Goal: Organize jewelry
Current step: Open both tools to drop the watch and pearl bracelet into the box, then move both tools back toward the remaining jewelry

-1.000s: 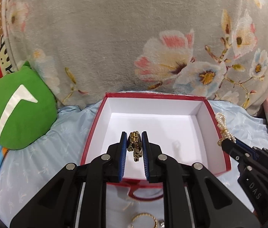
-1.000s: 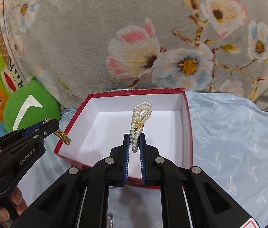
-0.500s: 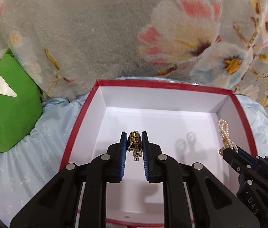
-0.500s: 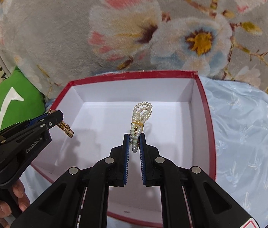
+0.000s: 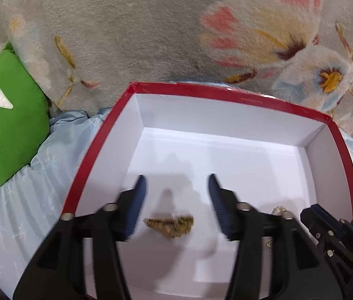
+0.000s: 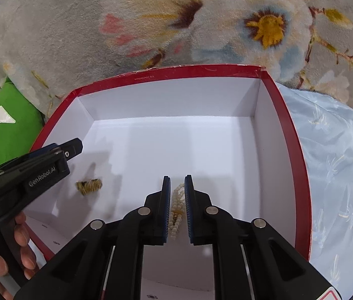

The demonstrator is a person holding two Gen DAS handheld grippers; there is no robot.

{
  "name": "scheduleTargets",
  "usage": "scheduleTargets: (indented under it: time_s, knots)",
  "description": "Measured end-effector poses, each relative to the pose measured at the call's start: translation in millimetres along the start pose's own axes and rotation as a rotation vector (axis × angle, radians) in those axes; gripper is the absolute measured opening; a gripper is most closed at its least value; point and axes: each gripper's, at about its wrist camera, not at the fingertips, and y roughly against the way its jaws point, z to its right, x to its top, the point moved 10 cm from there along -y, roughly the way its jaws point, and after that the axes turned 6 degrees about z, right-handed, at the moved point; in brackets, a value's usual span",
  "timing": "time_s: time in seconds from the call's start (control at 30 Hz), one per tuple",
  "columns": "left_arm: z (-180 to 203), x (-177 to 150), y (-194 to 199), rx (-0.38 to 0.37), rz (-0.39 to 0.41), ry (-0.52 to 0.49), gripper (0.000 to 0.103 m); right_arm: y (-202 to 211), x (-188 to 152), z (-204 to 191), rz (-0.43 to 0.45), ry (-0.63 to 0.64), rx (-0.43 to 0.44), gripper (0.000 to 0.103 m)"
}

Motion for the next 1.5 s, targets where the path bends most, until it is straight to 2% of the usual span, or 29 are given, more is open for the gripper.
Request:
scheduleTargets:
  time_s: [0.2,0.4,0.57,0.7,0.8,0.9,1.03,1.1,1.13,1.2,1.3,1.5]
  knots:
    - [-14.7,9.0,27.5,-0.023,0.034,0.03,0.058,37.0,7.4,3.1,0.054,-0.005,0.003,0.013]
    - [-34.6,-4.6,88.5,-0.043,0.052,0.032,0.058,109.9,-2.9,9.2,0.109,-0.004,0.015,0.026]
    - [-43.7,-45.8,143.0,-0.073,0.032,0.013,0.058,165.7,-45.1,12.4,0.105,-0.013,0.012,0.029]
    - [-51.4,-94.1,169.1,-0.056,-0.014,-0.007,0.059,192.4,-99.5,16.2,0.051,-0.022,-0.005,0.03]
    - [-55.1,-128.7,180.8,-0.084,-0.067,0.039,0.059,201.7,-139.0,16.3,-0.005,-0.035,0.001,0.03]
    - [-58.9,-159.4,188.8,-0.067,-0.105,0.04,0.059,207.1,-172.3,14.3,-0.051,-0.019,-0.015,0.03]
    - [-60.1,-191.5,194.7,-0.069,-0.147,0.041,0.059,209.2,-203.1,4.4,-0.097,-0.009,-0.002,0.03]
    - [-60.3,-205.0,197.0,-0.057,-0.158,0.025,0.059,210.1,-214.6,-4.1,-0.113,0.001,0.009,0.035]
    - [-60.5,-212.6,198.0,-0.049,-0.166,0.011,0.059,210.4,-218.6,-8.5,-0.116,0.007,0.014,0.039]
    - [-61.8,-226.2,199.3,-0.043,-0.186,-0.004,0.059,208.3,-223.4,-18.2,-0.124,0.02,0.027,0.04]
    - [-65.9,-239.8,200.5,-0.054,-0.214,0.028,0.059,200.2,-223.2,-35.4,-0.129,0.043,0.047,0.04]
    - [-75.9,-241.5,202.8,-0.049,-0.213,0.051,0.059,170.2,-214.0,-62.8,-0.136,0.087,0.072,0.044]
